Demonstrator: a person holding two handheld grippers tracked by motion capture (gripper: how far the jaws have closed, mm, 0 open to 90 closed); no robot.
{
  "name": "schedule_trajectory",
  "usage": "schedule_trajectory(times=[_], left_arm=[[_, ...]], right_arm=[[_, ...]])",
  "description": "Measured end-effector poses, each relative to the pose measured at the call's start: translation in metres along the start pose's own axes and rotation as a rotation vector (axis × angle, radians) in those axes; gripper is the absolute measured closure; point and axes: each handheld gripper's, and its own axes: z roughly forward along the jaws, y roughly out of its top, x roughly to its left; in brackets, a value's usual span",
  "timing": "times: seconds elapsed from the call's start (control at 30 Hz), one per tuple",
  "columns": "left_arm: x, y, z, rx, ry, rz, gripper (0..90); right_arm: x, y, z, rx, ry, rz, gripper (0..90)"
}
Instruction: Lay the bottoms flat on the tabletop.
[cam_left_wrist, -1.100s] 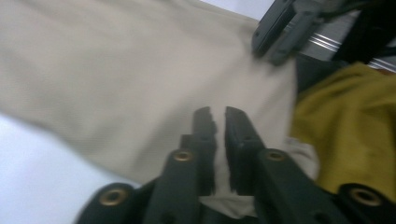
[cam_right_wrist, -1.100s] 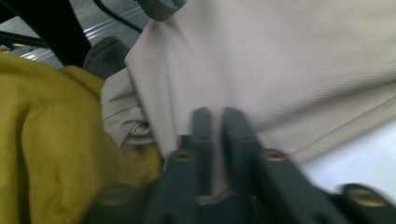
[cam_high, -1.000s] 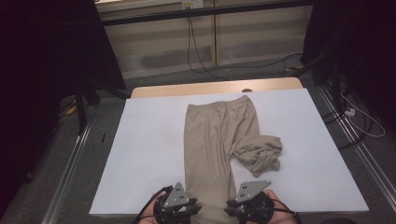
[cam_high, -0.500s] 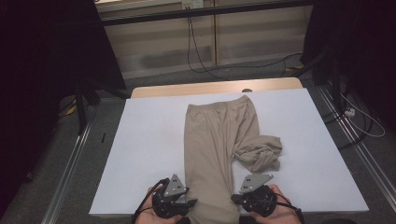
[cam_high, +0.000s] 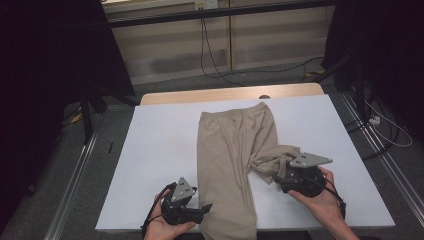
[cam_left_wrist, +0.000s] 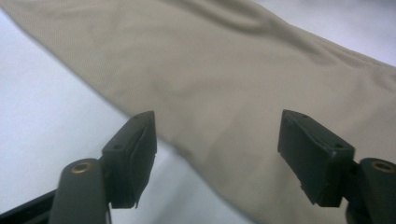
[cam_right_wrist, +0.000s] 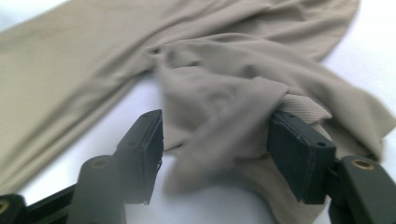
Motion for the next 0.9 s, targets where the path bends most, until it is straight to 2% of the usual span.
schedule_trajectory(times=[0.03,0.1,0.13,0.17,0.23,0.27,0.3,0.33,0.47,0.63,0.9], left_arm=[[0.0,0.0,0.0,0.001,-0.001,-0.003,27.5],[0.0,0.001,0.001,0.002,-0.002,0.0,26.5],[0.0,0.001,0.001,0.002,-0.003,0.0,26.2],[0.0,0.001,0.001,0.004,-0.003,0.0,26.0],[0.0,0.001,0.001,0.001,-0.003,0.003,26.0],[0.0,0.001,0.001,0.001,-0.003,0.003,26.0],[0.0,0.001,0.0,0.001,-0.004,0.005,26.0],[-0.001,0.001,0.0,0.001,-0.003,0.006,26.0],[-0.002,0.0,-0.001,-0.002,-0.004,0.012,26.0],[-0.002,-0.001,-0.003,-0.003,0.002,0.013,26.0],[-0.003,0.0,-0.001,0.001,0.002,0.013,26.0]], right_arm=[[-0.004,0.001,0.007,0.019,0.017,-0.005,30.6],[-0.008,0.002,0.022,0.061,0.012,-0.018,25.9],[-0.008,0.002,0.029,0.08,0.007,-0.024,25.8],[-0.008,0.001,0.034,0.091,-0.011,-0.033,30.5],[-0.006,0.002,0.033,0.106,-0.057,-0.051,56.7],[-0.007,0.002,0.029,0.109,-0.044,-0.025,71.8],[-0.01,0.0,0.026,0.113,-0.008,0.007,79.7],[-0.011,-0.003,0.022,0.118,0.016,0.028,82.3],[-0.001,-0.013,0.007,0.141,0.088,0.023,84.0],[0.03,-0.024,-0.012,0.176,0.173,-0.047,84.0],[0.069,-0.043,-0.036,0.191,0.276,-0.102,83.5]])
